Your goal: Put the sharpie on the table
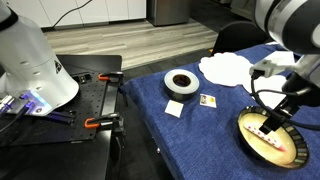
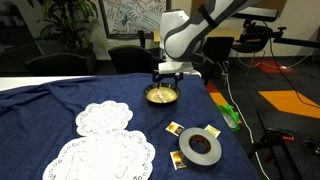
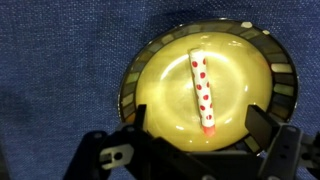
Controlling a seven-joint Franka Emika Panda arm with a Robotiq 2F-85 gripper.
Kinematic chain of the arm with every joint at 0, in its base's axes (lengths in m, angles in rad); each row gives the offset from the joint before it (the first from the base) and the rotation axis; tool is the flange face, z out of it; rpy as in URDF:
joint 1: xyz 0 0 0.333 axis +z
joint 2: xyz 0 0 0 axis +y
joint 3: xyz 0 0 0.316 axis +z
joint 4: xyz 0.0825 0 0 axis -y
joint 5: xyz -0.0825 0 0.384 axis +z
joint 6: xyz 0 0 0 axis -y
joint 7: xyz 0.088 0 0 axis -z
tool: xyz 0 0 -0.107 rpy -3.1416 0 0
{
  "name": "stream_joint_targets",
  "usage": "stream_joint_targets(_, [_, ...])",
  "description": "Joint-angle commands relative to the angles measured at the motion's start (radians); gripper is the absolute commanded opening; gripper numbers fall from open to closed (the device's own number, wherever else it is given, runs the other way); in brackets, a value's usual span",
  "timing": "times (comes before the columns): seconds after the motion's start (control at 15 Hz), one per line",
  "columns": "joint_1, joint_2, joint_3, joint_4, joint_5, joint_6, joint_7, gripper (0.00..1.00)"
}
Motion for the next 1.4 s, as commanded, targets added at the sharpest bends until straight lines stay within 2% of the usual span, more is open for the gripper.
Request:
stream_joint_targets(0.0, [-0.005,0.071,-0.008,0.084,0.020,-0.037,-0.032,1.00])
stream_joint_targets(1.07, [0.006,0.243,-0.024,0.265,0.010,-0.052,-0.024,1.00])
stream_joint_targets(1.13, [0.006,0.251,-0.023,0.275,0.010,-0.057,-0.025,0.95])
stream_joint_targets(1.2, [0.006,0.258,-0.023,0.284,0.010,-0.062,-0.025,0.84])
stream_joint_targets(1.33, [0.006,0.272,-0.022,0.302,0.010,-0.074,-0.025,0.77])
